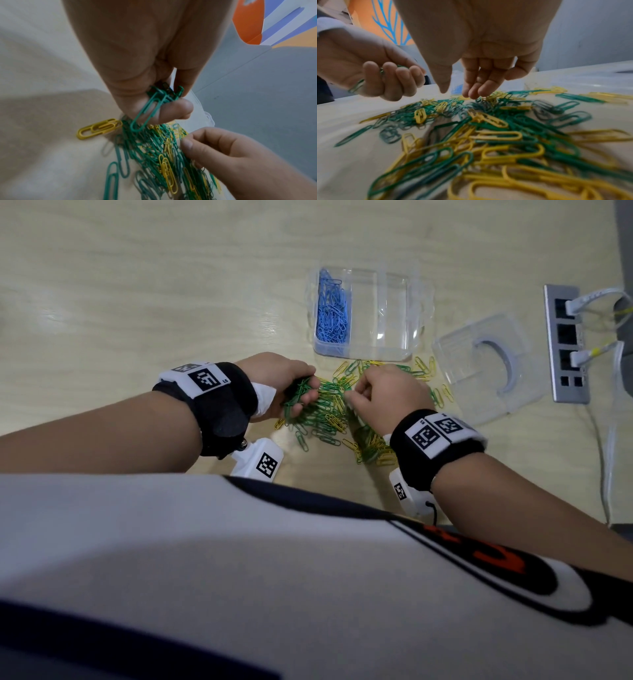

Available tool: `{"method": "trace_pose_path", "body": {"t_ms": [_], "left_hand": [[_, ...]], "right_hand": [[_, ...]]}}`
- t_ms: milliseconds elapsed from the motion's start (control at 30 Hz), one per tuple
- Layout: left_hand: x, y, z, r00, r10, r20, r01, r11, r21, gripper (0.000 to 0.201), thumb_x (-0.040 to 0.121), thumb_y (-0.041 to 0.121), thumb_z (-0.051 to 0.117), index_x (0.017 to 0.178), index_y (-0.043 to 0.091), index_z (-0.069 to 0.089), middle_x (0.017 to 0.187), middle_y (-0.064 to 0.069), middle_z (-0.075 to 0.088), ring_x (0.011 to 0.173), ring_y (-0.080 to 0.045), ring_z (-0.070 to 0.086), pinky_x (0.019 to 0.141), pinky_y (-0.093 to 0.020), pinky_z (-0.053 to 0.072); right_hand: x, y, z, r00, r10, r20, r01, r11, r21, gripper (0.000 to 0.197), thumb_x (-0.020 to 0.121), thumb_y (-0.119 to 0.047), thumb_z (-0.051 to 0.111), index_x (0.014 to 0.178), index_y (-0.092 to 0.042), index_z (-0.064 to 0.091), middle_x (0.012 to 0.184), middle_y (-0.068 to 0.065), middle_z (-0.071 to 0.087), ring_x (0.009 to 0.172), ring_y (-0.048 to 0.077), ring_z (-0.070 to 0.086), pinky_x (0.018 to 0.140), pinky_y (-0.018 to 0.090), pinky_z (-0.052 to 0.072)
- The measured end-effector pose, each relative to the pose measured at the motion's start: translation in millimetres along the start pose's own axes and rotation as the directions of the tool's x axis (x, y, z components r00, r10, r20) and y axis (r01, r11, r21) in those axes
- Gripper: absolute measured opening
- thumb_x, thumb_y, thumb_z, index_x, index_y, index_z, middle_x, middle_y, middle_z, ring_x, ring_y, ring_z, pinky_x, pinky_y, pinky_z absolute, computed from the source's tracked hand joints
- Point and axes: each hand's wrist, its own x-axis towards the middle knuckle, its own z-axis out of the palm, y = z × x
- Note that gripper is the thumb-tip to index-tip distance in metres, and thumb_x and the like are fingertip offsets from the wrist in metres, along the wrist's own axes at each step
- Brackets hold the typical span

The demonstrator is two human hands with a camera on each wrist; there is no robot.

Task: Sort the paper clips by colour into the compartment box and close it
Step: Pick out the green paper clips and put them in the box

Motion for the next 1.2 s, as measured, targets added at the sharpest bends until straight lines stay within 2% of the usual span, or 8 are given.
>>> {"method": "trace_pose_path", "body": {"t_ms": [133,233,333,400,533,900,1033,1200], "left_hand": [[0,1,-4,1.0,0.017,-0.016,-0.017,1.0,-0.024,0.03,0.099,0.023,0.041,0.074,0.013,0.053,0.055,0.002,0.054,0.052,-0.009,0.045,0.044,-0.016,0.039],[0,2,-9,0.998,0.042,-0.041,-0.043,0.999,-0.027,0.027,0.098,0.018,0.041,0.075,0.013,0.053,0.062,-0.001,0.051,0.054,-0.01,0.044,0.048,-0.017,0.039],[1,3,-13,0.995,0.044,-0.088,-0.05,0.996,-0.067,0.023,0.097,0.015,0.043,0.078,0.011,0.054,0.062,-0.002,0.051,0.053,-0.011,0.045,0.047,-0.018,0.041],[2,3,-15,0.994,0.038,-0.101,-0.047,0.994,-0.095,0.024,0.098,0.015,0.041,0.079,0.01,0.054,0.059,-0.003,0.053,0.05,-0.012,0.046,0.046,-0.018,0.042],[3,3,-17,0.994,0.028,-0.107,-0.04,0.993,-0.111,0.03,0.099,0.021,0.038,0.077,0.01,0.054,0.051,-0.002,0.053,0.046,-0.014,0.046,0.044,-0.017,0.042],[4,2,-16,0.99,0.022,-0.137,-0.039,0.992,-0.121,0.034,0.099,0.027,0.041,0.074,0.009,0.056,0.052,-0.004,0.054,0.051,-0.015,0.046,0.045,-0.018,0.043],[3,1,-17,0.989,0.033,-0.143,-0.053,0.988,-0.144,0.035,0.099,0.029,0.041,0.074,0.008,0.055,0.051,-0.004,0.051,0.05,-0.016,0.044,0.044,-0.018,0.042],[-1,1,-17,0.983,0.057,-0.176,-0.082,0.987,-0.139,0.034,0.099,0.03,0.04,0.074,0.01,0.054,0.059,-0.005,0.05,0.053,-0.015,0.045,0.045,-0.017,0.043]], "right_hand": [[0,-4,6,0.996,-0.03,0.079,0.032,0.999,-0.023,0.039,0.082,-0.051,0.063,0.109,-0.025,0.054,0.105,-0.005,0.053,0.097,0.019,0.054,0.09,0.04,0.045],[0,-3,2,0.997,-0.039,0.063,0.04,0.999,-0.011,0.03,0.085,-0.037,0.062,0.11,-0.024,0.054,0.108,-0.003,0.053,0.101,0.02,0.054,0.091,0.038,0.044],[-1,-6,0,0.994,-0.111,0.009,0.11,0.993,0.038,0.019,0.086,-0.025,0.057,0.106,-0.021,0.057,0.095,-0.006,0.045,0.096,0.02,0.052,0.086,0.036,0.044],[-3,-13,0,0.978,-0.207,0.038,0.206,0.978,0.038,0.019,0.087,-0.028,0.057,0.105,-0.021,0.059,0.095,-0.006,0.045,0.098,0.02,0.052,0.086,0.036,0.045],[-4,-23,8,0.93,-0.322,0.175,0.34,0.937,-0.085,0.04,0.086,-0.046,0.059,0.12,-0.026,0.054,0.111,0.0,0.053,0.107,0.023,0.05,0.091,0.04,0.043],[2,-8,0,0.978,-0.204,0.046,0.207,0.975,-0.085,0.017,0.09,-0.028,0.053,0.101,-0.021,0.064,0.102,0.001,0.059,0.094,0.024,0.056,0.083,0.036,0.045],[-3,-15,-1,0.955,-0.293,0.037,0.295,0.954,-0.06,0.02,0.089,-0.032,0.055,0.106,-0.022,0.06,0.105,-0.001,0.055,0.099,0.021,0.053,0.085,0.035,0.043],[-10,-39,12,0.883,-0.422,0.208,0.449,0.887,-0.108,0.047,0.087,-0.052,0.058,0.121,-0.019,0.055,0.116,0.002,0.053,0.111,0.024,0.05,0.092,0.038,0.043]]}}
